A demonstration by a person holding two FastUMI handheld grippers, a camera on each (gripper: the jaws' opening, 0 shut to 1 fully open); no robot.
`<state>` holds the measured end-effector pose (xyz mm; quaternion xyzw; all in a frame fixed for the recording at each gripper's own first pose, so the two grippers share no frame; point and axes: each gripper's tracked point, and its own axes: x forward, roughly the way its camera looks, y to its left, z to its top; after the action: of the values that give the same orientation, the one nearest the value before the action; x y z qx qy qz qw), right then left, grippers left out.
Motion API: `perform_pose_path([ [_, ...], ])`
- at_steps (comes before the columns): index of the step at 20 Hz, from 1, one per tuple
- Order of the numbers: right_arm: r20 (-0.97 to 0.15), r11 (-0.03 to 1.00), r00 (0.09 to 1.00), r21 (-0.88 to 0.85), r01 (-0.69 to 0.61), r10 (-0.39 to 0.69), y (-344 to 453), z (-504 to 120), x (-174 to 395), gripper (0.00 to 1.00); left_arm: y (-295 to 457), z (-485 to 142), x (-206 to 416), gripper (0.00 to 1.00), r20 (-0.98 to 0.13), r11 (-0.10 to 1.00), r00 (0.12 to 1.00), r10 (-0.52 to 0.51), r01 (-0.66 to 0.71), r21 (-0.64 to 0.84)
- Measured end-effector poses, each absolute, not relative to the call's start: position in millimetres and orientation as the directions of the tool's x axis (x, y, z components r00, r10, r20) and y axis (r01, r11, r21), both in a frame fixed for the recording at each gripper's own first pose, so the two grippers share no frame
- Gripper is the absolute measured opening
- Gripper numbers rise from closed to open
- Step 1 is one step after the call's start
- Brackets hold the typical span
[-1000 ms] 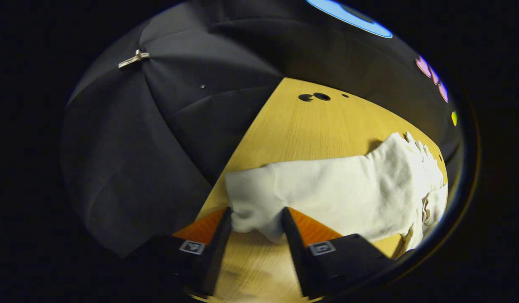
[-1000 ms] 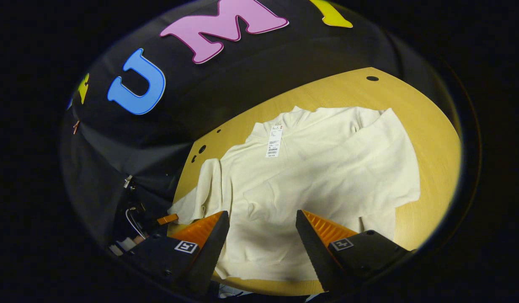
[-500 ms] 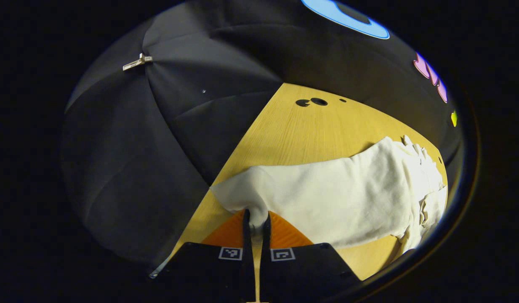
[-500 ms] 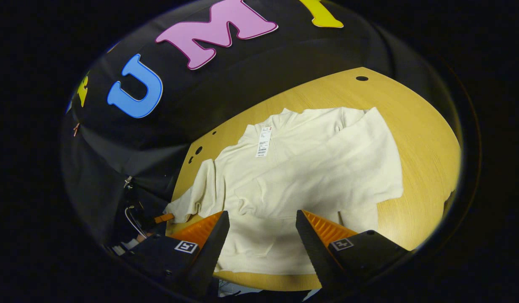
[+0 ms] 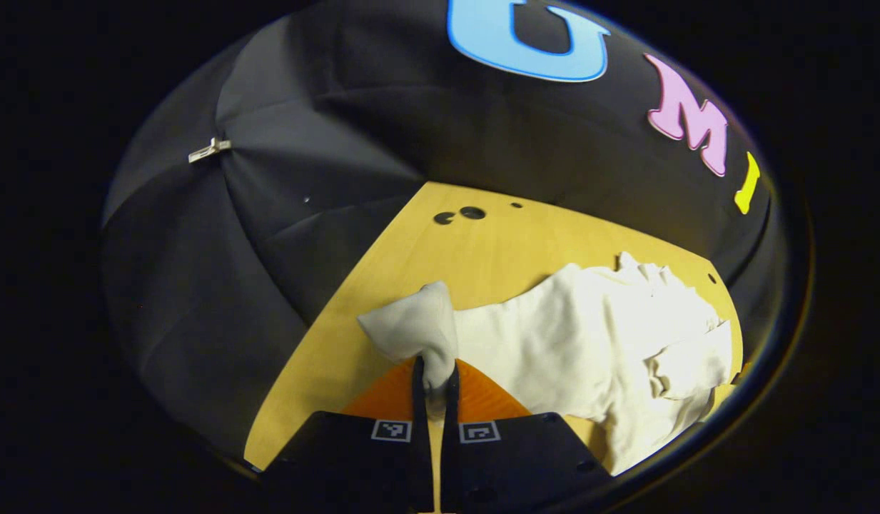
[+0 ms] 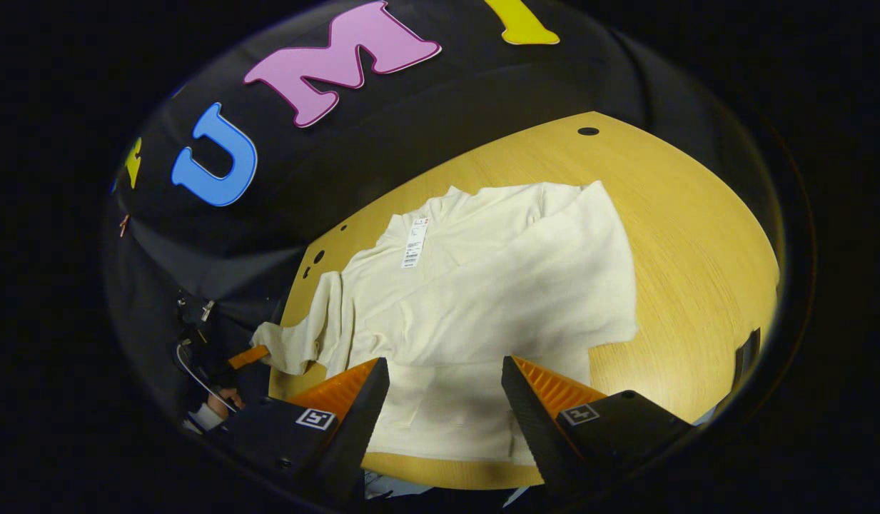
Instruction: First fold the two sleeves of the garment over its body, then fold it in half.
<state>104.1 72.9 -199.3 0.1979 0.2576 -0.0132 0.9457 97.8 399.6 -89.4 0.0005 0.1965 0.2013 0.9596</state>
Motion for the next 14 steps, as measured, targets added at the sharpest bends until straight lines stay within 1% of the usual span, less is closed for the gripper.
perform_pose_path([
  [3,-0.499,0.913,0.863,0.384,0.139,0.078,57.2,-198.8,102.0,0.98,347.0,-84.4,107.0,0.10,-0.364,0.946,0.874,0.322,-0.309,0.093],
  [5,-0.497,0.908,0.864,0.393,0.147,0.076,46.8,-197.4,100.0,0.98,315.7,-84.5,115.0,0.10,-0.364,0.955,0.883,0.296,-0.275,0.111],
  [8,-0.497,0.906,0.865,0.395,0.150,0.073,32.9,-197.2,94.8,0.98,270.6,-87.0,126.5,0.10,-0.367,0.968,0.895,0.253,-0.236,0.090],
  [13,-0.499,0.894,0.863,0.417,0.165,0.073,5.5,-200.1,89.4,0.98,207.9,-99.6,148.2,0.10,-0.384,0.978,0.900,0.208,-0.189,0.086],
  [14,-0.496,0.888,0.864,0.429,0.164,0.080,2.9,-199.0,89.0,0.98,195.0,-103.4,152.5,0.14,-0.391,0.981,0.899,0.196,-0.179,0.080],
])
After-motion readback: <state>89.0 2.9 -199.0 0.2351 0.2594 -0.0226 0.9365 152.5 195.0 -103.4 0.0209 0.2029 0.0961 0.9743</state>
